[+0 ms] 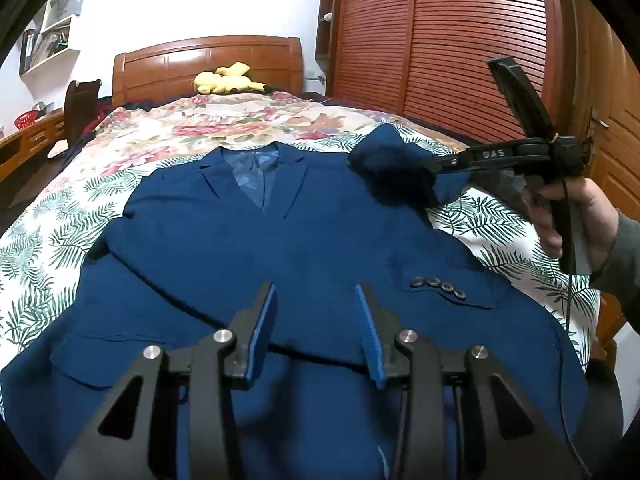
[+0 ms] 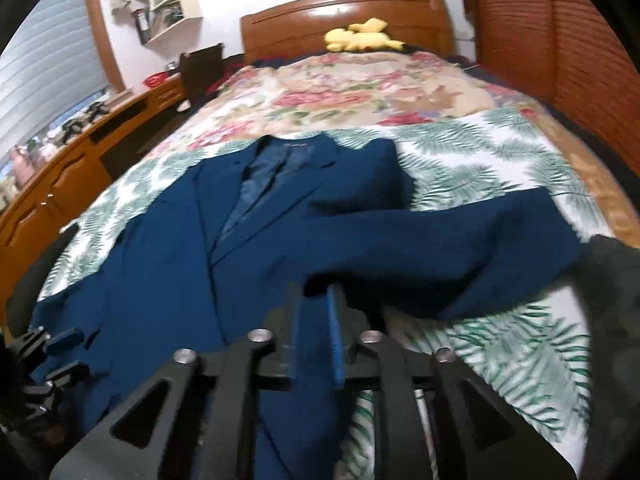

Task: Fold large clothes
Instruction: 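Grasp the other sleeve cuff with the right tool and lift it, then fold the held sleeve across the jacket front with the right tool and release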

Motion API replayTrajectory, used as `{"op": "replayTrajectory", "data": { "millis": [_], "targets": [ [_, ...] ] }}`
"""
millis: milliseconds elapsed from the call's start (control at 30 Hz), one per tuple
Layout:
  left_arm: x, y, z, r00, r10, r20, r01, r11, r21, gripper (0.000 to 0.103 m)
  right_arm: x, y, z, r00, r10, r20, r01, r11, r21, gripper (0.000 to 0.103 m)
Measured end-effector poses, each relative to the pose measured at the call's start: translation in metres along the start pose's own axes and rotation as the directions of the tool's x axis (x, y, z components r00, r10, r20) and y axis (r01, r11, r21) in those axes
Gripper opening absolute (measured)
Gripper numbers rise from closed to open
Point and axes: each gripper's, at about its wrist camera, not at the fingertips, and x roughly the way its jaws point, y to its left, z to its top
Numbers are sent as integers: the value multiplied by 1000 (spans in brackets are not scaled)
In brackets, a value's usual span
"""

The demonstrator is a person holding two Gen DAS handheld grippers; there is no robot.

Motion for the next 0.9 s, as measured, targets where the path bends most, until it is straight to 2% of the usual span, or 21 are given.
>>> {"op": "replayTrajectory", "data": {
  "millis": [33,100,133,367,467,600,700,733,767,800,867,900],
  "targets": [
    [0,0,0,1000,-1,2,1,1000,0,39,-6,-4,0,1000,-12,6,12,1000,7,26],
    [-2,0,0,1000,-2,5,2,1000,0,39,-13,-18,0,999,-35,12,35,998,49,55],
    [-2,1,0,1000,-3,6,3,1000,0,38,-13,-25,0,999,-48,9,48,996,69,60],
    [-5,2,0,1000,-3,12,3,1000,-2,39,16,-83,-5,989,-136,-62,147,953,263,62],
    [-5,2,0,1000,-3,11,3,1000,-2,38,34,-107,-11,985,-133,-107,164,914,372,62],
    [-6,2,0,1000,-6,11,6,1000,-3,39,59,-127,-14,977,-138,-160,196,875,442,62],
    [-6,2,0,1000,-6,10,6,1000,-3,38,68,-137,-12,978,-143,-150,198,857,476,62],
    [-6,3,0,1000,-6,9,6,1000,-3,38,69,-139,-11,978,-152,-144,204,852,483,60],
    [-6,2,0,1000,-5,9,5,1000,-3,39,71,-139,-9,977,-164,-139,211,850,483,47],
    [-5,2,0,1000,-3,7,3,1000,-2,39,73,-139,-7,975,-177,-133,219,857,467,23],
    [-5,2,0,1000,-1,5,1,1000,-1,39,76,-138,-4,977,-178,-121,214,870,444,7],
    [-4,2,0,1000,0,4,0,1000,-1,39,74,-137,-2,979,-178,-98,203,873,443,5]
  ]
}}
